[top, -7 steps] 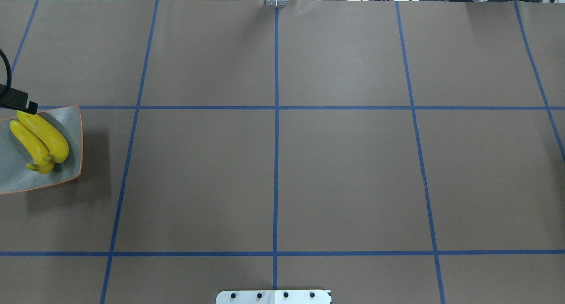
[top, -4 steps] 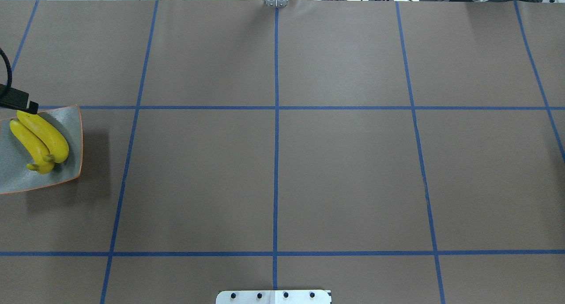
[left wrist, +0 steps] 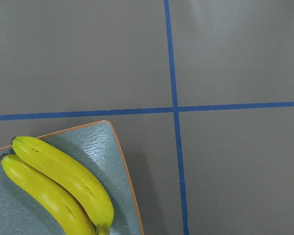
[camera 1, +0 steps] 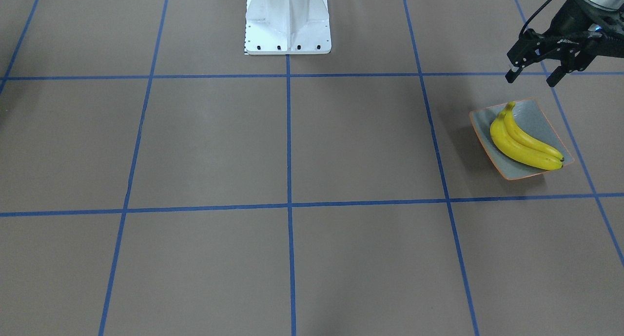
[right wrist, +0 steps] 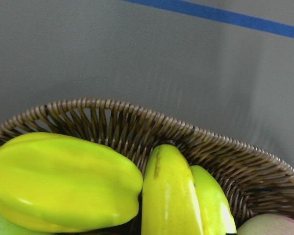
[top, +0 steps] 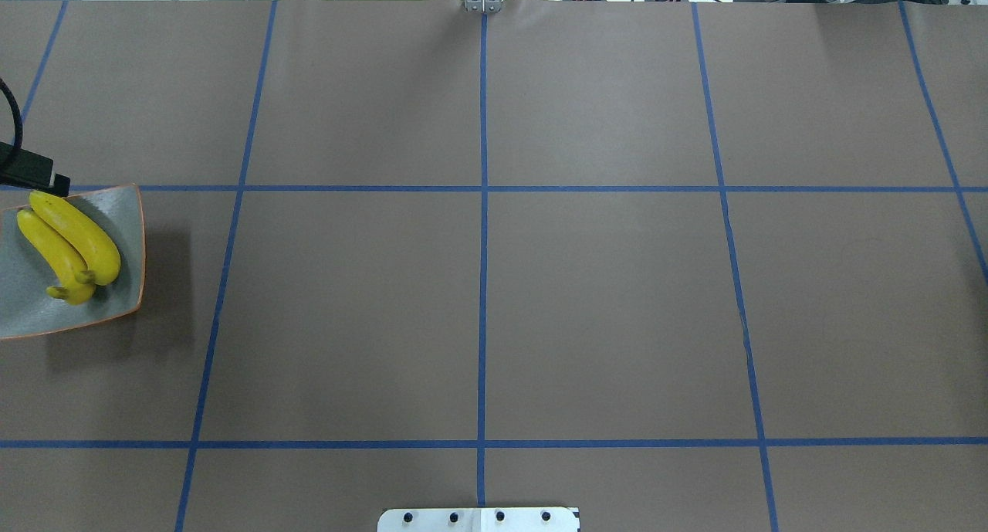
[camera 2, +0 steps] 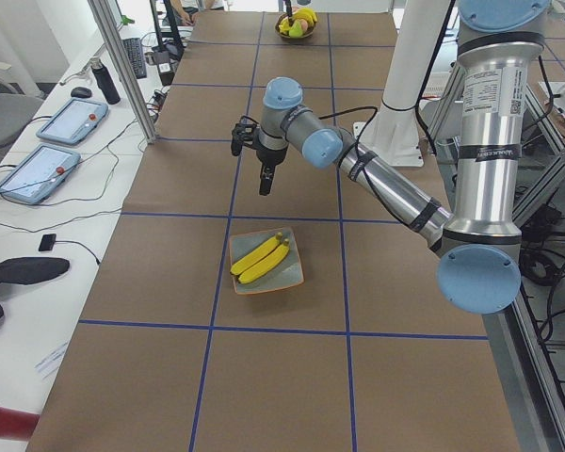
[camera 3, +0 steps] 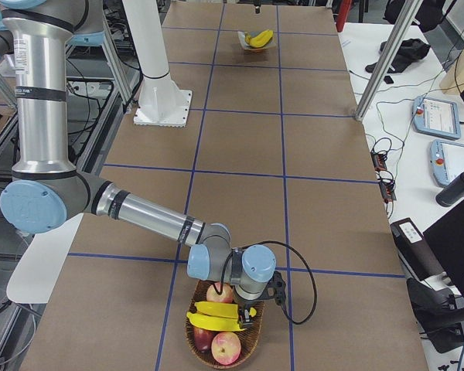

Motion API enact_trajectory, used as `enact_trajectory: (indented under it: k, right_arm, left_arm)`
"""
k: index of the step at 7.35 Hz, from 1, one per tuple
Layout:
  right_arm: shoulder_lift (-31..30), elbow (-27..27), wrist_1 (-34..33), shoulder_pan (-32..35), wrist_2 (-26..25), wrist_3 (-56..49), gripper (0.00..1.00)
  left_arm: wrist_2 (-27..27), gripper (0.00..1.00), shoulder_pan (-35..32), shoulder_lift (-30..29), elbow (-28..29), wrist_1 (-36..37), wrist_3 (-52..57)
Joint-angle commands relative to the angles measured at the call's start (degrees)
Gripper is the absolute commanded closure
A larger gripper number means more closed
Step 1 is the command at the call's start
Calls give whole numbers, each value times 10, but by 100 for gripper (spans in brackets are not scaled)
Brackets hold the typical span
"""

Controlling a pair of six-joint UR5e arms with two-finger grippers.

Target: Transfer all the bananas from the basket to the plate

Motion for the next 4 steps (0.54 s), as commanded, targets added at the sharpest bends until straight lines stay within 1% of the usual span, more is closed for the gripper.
enact_trajectory:
  k: [1, 2, 3, 4]
  right_arm:
    - [1, -4, 1, 0, 0, -2, 23]
    - [1, -4, 0, 0, 0, -1, 34]
    - [1, -4, 1, 0, 0, -2, 59]
    - [1, -4, 1, 0, 0, -2, 80]
  left_arm:
    - [0, 0, 0, -1, 0, 0, -6]
    - [-1, 0, 0, -1, -1, -1, -6]
    - [-1, 0, -1, -1, -1, -1, -6]
    - [-1, 0, -1, -1, -4, -1, -10]
